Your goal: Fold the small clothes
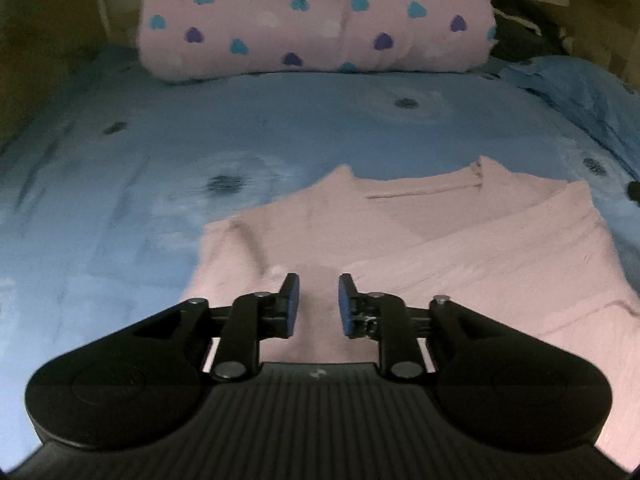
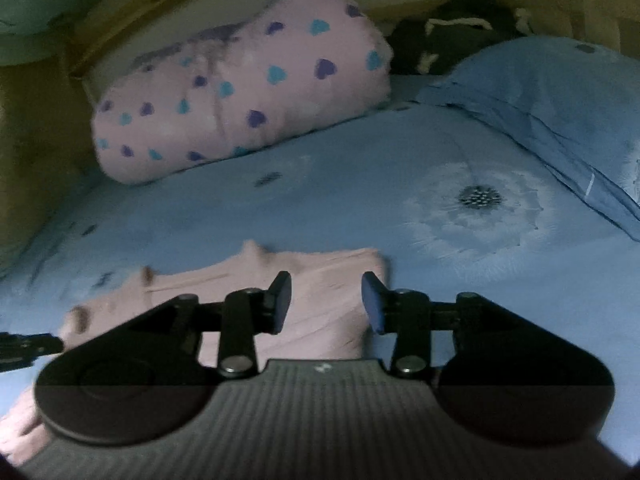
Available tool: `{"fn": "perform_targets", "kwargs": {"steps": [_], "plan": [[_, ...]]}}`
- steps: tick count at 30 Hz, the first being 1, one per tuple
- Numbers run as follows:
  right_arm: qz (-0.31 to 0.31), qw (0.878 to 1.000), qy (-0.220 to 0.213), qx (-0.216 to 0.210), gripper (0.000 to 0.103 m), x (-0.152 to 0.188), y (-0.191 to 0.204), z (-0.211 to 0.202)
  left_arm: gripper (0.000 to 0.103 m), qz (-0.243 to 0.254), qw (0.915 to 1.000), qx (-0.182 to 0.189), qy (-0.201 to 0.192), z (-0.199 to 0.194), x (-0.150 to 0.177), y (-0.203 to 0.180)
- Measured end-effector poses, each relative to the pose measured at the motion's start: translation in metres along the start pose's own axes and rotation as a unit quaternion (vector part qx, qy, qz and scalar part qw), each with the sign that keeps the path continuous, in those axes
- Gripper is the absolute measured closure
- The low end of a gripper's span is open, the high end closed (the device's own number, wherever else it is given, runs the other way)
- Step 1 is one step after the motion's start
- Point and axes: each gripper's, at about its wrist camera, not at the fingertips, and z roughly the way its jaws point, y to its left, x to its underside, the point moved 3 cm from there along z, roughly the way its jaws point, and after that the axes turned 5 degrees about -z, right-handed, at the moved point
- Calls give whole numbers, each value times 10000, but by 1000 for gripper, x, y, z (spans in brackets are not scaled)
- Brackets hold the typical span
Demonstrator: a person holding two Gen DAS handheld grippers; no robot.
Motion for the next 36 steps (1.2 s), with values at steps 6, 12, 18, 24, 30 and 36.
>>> {"fn": "perform_targets", "kwargs": {"steps": [6, 12, 18, 24, 30, 36], "plan": [[-343, 9989, 0, -321, 55, 13, 43, -50, 60, -66, 9991, -409, 56, -40, 24, 48], [-569, 9969, 228, -501, 53, 37, 74, -71, 49, -54, 9983, -568, 151, -70, 58, 82], [-606, 9953, 535, -540, 53, 69, 92, -70, 43, -238, 9977, -577, 263, -83, 85, 100], [-642, 9934, 792, -532, 53, 97, 96, -53, 42, -326, 9978, -498, 277, -84, 96, 101], [-433, 9922, 1107, -368, 53, 117, 85, -33, 41, -318, 9979, -495, 262, -78, 99, 100], [-672, 9925, 957, -354, 53, 126, 88, -32, 41, -297, 9981, -451, 299, -66, 99, 97]]}}
